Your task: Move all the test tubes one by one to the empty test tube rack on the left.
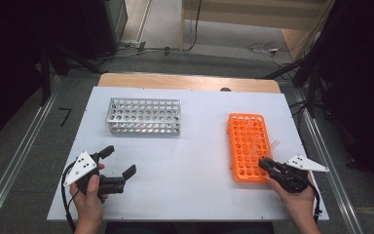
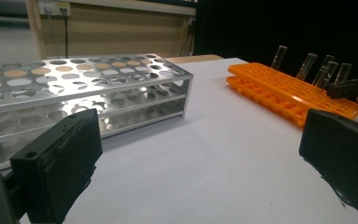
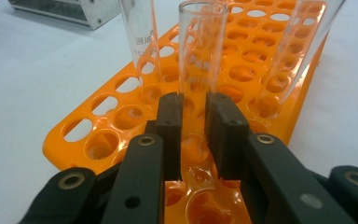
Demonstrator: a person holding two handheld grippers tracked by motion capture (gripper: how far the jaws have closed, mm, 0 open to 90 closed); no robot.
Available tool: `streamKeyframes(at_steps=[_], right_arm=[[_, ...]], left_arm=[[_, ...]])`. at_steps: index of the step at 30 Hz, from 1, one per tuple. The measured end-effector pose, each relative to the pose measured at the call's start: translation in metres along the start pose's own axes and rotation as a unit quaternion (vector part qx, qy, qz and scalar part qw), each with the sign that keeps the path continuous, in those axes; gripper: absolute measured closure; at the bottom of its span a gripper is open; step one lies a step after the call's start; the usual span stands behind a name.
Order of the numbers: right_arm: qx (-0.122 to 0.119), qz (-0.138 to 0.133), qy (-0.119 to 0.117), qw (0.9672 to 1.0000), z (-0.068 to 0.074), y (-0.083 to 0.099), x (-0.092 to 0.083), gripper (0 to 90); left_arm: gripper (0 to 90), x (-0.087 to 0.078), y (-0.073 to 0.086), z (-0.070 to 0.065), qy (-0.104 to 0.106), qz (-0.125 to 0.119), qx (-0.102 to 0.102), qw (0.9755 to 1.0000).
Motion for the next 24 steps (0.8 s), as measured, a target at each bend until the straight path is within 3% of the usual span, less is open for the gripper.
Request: streamKeyframes(at_steps=[7,18,24], right_arm=[[-0.009,0.003,0.004,0.9999,0.002,-0.003,-0.004,74.0],[-0.015,-0.028,0.012,0.9994,0.009,-0.013,-0.033,74.2],[-0.030,-0.038,-0.008,0.9988,0.028,-0.022,-0.045,74.1]], left_arm=[[0.0,0.001,-0.002,-0.004,0.019,-0.001,0.001,0.9998],[0.0,0.001,-0.006,-0.012,0.042,-0.010,0.004,0.9991],[0.0,0.005,-0.011,-0.022,0.053,-0.001,0.017,0.9984]])
Point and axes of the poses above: each handheld gripper's, and its own axes: x roughly forward along the jaws, y roughly out of its underside, z roughly to its left, the point moved 1 cm from there along x, roughly forward along the jaws, and after that the axes turned 12 degrees about z, right-handed, at the moved point
